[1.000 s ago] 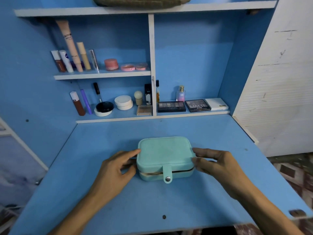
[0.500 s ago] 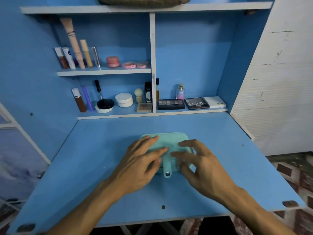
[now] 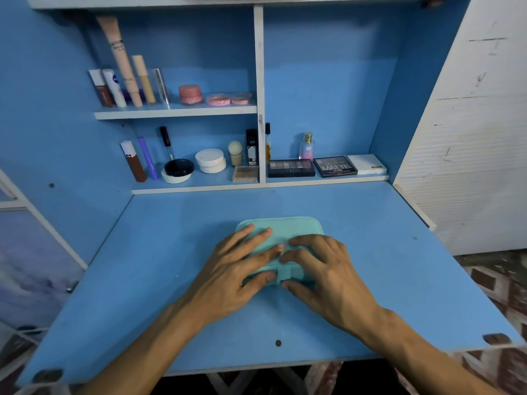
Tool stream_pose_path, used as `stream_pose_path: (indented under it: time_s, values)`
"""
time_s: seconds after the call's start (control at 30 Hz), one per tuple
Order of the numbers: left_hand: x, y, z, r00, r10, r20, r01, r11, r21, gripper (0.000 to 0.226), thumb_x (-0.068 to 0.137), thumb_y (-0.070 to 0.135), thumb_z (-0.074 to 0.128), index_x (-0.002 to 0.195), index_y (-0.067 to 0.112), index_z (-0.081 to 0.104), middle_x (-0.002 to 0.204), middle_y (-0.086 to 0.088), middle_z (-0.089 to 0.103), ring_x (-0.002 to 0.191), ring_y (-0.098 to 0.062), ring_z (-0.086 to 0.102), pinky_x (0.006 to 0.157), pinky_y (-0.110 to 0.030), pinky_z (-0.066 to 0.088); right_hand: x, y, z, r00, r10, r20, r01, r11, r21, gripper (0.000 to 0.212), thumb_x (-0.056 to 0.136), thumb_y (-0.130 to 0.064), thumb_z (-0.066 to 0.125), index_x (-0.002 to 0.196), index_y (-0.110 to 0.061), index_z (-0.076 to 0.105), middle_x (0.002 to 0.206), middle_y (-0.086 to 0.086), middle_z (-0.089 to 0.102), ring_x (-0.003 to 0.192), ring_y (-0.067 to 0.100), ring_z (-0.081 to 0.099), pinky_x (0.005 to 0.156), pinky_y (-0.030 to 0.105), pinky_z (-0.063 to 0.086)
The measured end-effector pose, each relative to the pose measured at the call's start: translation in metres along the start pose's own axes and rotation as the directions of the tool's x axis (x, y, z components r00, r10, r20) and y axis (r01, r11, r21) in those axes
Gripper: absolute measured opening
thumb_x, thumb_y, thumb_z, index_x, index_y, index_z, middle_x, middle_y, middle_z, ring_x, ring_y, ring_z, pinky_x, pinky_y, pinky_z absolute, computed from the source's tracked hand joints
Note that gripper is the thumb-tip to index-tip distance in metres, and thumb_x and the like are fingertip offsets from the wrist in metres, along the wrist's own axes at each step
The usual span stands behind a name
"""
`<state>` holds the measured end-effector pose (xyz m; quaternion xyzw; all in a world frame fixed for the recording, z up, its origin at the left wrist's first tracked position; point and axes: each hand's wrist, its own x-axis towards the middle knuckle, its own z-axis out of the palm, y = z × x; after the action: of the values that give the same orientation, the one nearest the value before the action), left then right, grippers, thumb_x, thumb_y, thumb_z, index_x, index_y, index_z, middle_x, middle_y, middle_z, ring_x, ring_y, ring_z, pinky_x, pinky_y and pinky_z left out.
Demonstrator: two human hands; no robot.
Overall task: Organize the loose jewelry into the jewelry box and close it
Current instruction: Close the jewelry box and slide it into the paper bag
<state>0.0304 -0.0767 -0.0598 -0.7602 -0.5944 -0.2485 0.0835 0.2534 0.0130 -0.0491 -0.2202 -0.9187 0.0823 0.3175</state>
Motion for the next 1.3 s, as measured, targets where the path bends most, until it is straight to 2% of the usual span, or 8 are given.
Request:
stream_pose_path:
  time_s: [0.1,0.3,0.47,0.63,0.87,0.97,1.1,1.3]
  values:
    - [0.000,-0.001,0.000,1.000,0.007,0.014,-0.007,1.000,0.014,0.047,0.104,0.050,0.045,0.145,0.029,0.053,0.159,0.004,0.039,0.151,-0.024,0.029,0.120,-0.043,0.029,0.001,0.001,0.001,1.000,-0.025,0.004,0.025,1.000,0.000,0.038,0.080,-0.042,0.074,0.115,-0.032,0.060,0.126,-0.008,0.054,0.115,0.018,0.052,0.097,0.041,0.041]
    - [0.001,0.000,-0.002,1.000,0.011,-0.007,-0.011,1.000,0.015,0.047,0.103,0.052,0.047,0.145,0.030,0.054,0.157,0.003,0.042,0.149,-0.024,0.033,0.119,-0.044,0.033,0.004,0.008,-0.002,0.995,-0.080,0.061,0.082,0.996,-0.023,0.036,0.085,-0.044,0.068,0.118,-0.034,0.056,0.128,-0.007,0.052,0.114,0.019,0.050,0.095,0.039,0.039]
    - [0.003,0.004,0.000,0.999,-0.036,-0.035,0.036,0.999,-0.003,0.057,0.092,0.065,0.057,0.139,0.032,0.059,0.152,0.004,0.048,0.145,-0.026,0.038,0.112,-0.047,0.041,0.006,0.008,-0.001,0.994,-0.081,0.074,0.085,0.996,-0.042,0.039,0.085,-0.042,0.072,0.119,-0.034,0.055,0.128,-0.007,0.050,0.113,0.020,0.048,0.095,0.037,0.035]
    - [0.005,0.009,0.003,0.997,-0.059,-0.057,0.059,0.998,0.000,0.058,0.086,0.066,0.062,0.132,0.030,0.064,0.147,0.001,0.053,0.139,-0.029,0.044,0.107,-0.049,0.046,0.003,0.010,-0.001,0.991,-0.110,0.080,0.114,0.992,-0.047,0.035,0.090,-0.043,0.069,0.120,-0.034,0.054,0.129,-0.007,0.051,0.116,0.020,0.049,0.098,0.037,0.036]
    - [0.006,0.015,0.004,0.996,-0.085,-0.041,0.086,0.996,0.016,0.058,0.083,0.062,0.064,0.130,0.029,0.063,0.147,0.001,0.050,0.140,-0.028,0.041,0.108,-0.051,0.044,0.003,0.016,0.003,0.983,-0.178,-0.035,0.179,0.984,0.012,0.024,0.092,-0.036,0.068,0.110,-0.028,0.055,0.124,-0.001,0.062,0.115,0.027,0.059,0.097,0.044,0.045]
    - [0.006,0.015,0.001,0.994,-0.106,-0.003,0.106,0.994,-0.021,0.061,0.084,0.068,0.060,0.131,0.030,0.063,0.149,0.002,0.048,0.143,-0.025,0.038,0.112,-0.048,0.041,0.004,0.020,0.004,0.979,-0.200,-0.041,0.201,0.979,0.027,0.021,0.092,-0.034,0.069,0.109,-0.026,0.058,0.123,0.003,0.062,0.113,0.030,0.060,0.096,0.045,0.047]
    - [0.008,0.013,0.000,0.996,-0.087,0.006,0.087,0.996,-0.036,0.054,0.088,0.062,0.061,0.131,0.030,0.063,0.148,0.002,0.048,0.143,-0.026,0.038,0.110,-0.051,0.043,0.006,0.022,0.000,0.970,-0.242,-0.034,0.243,0.970,0.029,0.017,0.095,-0.034,0.067,0.107,-0.023,0.061,0.122,0.006,0.063,0.112,0.033,0.061,0.095,0.045,0.048]
    - [0.007,0.018,0.002,0.998,-0.056,0.015,0.055,0.998,0.021,0.047,0.087,0.053,0.062,0.127,0.028,0.062,0.146,-0.001,0.049,0.142,-0.029,0.039,0.108,-0.053,0.044,0.008,0.009,-0.001,0.995,-0.097,0.037,0.096,0.995,0.035,0.032,0.082,-0.035,0.077,0.105,-0.028,0.057,0.117,-0.008,0.055,0.101,0.021,0.049,0.089,0.038,0.043]
